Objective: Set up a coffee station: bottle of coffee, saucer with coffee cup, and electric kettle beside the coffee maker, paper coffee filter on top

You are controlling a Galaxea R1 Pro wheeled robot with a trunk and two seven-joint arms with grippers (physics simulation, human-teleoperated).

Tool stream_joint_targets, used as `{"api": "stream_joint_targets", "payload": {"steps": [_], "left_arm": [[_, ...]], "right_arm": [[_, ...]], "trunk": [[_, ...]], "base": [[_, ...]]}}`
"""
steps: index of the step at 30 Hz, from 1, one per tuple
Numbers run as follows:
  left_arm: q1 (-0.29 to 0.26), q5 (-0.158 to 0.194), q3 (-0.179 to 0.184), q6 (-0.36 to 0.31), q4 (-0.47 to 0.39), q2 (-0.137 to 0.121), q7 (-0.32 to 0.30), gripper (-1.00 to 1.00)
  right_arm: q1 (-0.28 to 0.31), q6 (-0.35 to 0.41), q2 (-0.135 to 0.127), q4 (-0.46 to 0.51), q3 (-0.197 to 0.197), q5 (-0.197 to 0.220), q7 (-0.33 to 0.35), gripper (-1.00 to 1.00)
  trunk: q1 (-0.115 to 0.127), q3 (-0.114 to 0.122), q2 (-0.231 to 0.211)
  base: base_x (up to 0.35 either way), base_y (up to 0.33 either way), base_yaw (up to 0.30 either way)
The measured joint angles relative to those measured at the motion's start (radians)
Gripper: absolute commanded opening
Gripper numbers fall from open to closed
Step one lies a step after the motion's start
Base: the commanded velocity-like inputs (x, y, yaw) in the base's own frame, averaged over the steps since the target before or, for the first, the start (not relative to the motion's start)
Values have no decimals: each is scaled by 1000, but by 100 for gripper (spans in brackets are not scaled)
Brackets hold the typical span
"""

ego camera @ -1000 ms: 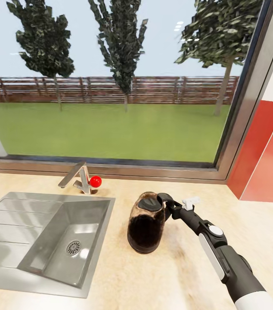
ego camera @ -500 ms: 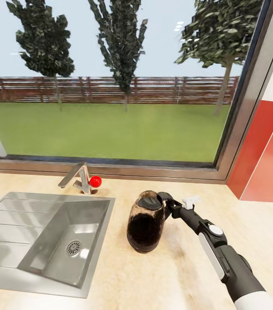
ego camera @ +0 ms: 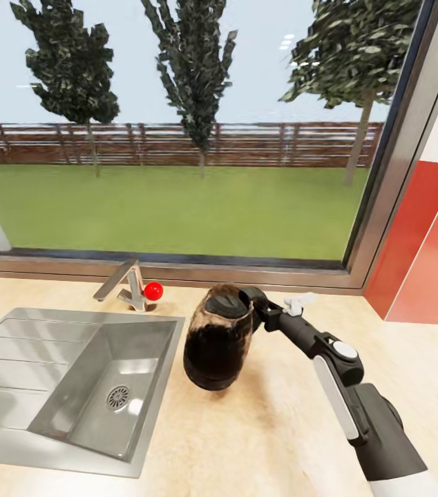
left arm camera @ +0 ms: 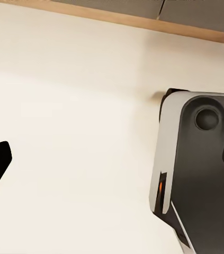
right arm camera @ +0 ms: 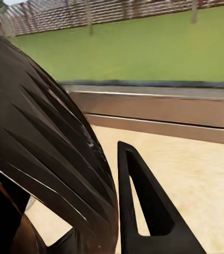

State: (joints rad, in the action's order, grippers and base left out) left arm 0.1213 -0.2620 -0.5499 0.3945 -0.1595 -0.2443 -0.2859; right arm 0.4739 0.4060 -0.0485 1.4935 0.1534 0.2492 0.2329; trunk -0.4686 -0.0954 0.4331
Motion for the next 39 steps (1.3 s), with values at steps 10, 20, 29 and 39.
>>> {"api": "stream_joint_targets", "payload": {"steps": [10,20,29,39], "left_arm": [[0,1,-10,1,-4,2,1,100],[-1,4,-10,1,-12,11,2,100],[-3,6,-10,0,-13,11,2,100],[-3,5,-10,0,-13,12,2,100]], "right_arm": [[1,64,11,18,-2,-1,-6,-100],[1,63,-3,35,-53,2,-1,-100],[1,64,-3,35,-66,6,1,-100],[1,63,-3,35,-66,6,1,-100]], "trunk": [[0,0,0],[-1,0,0],[0,0,0],[0,5,0]], "base": [[0,0,0],[-137,1,0],[-298,162,24],[-281,226,246]]}}
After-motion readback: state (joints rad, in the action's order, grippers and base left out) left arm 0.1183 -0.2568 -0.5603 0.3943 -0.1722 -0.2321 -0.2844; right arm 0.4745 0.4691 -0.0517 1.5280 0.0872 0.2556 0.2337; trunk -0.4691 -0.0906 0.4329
